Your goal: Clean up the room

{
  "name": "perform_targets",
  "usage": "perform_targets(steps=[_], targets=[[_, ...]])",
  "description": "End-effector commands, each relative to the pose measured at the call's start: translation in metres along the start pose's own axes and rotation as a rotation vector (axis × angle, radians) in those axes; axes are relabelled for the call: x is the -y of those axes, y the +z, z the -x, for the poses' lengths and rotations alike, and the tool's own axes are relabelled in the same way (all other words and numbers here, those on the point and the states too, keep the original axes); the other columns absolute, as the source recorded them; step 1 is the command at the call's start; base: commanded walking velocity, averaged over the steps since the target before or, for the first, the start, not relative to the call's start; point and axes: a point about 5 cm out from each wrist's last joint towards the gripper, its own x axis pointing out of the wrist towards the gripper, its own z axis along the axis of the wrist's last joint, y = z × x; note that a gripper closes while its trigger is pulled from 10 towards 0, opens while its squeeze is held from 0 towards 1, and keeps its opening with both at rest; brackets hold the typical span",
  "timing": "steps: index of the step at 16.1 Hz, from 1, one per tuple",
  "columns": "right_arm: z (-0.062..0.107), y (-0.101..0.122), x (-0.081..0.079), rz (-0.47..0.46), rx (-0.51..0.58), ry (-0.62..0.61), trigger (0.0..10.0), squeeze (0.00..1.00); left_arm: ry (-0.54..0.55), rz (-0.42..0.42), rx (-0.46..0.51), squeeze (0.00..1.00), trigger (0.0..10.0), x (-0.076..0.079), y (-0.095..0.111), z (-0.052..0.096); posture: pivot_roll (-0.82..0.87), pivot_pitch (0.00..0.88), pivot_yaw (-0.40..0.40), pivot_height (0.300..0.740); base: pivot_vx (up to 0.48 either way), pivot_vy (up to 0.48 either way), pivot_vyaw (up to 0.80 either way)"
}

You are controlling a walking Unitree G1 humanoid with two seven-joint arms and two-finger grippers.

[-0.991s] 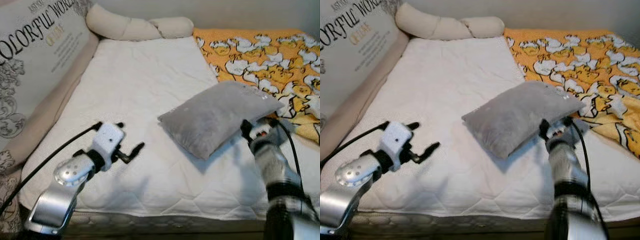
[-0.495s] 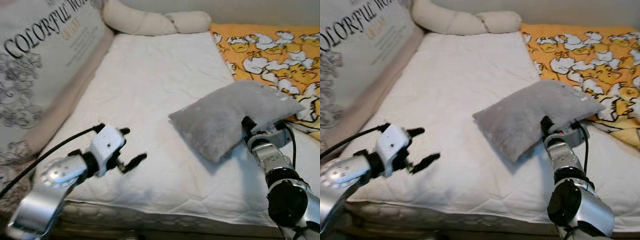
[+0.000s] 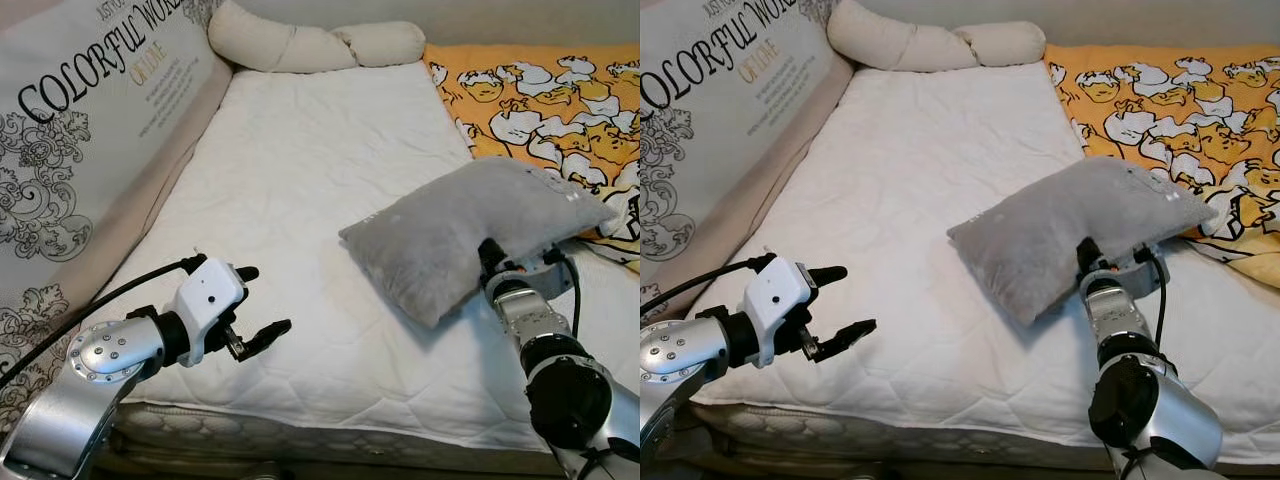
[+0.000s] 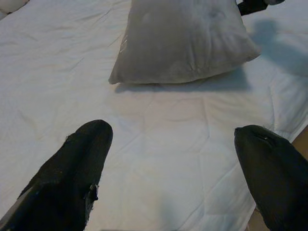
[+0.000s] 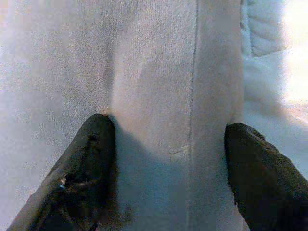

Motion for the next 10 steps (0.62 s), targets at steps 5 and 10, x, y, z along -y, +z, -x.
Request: perform_targets(steps=[5,10], targets=[[-0.0010,-0.0085,-0.0055,0.007,-0.040,-0.012,0.0,0.00,-0.021,-0.013,-0.013,0.00,10.0,0.0005,0.0023,-0.0001,0.11,0.000,0.090,0.740,0.000,0.000,0.00],[-0.0012,-0.0076,-0.0060,0.008,-0.038,-0.019,0.0,0.00,-0.028,-0.019,-0.018,0.00,10.0,-0.0003,0.0018,-0.0011,0.11,0.000,0.088,0.740,0.000,0.000,0.00]])
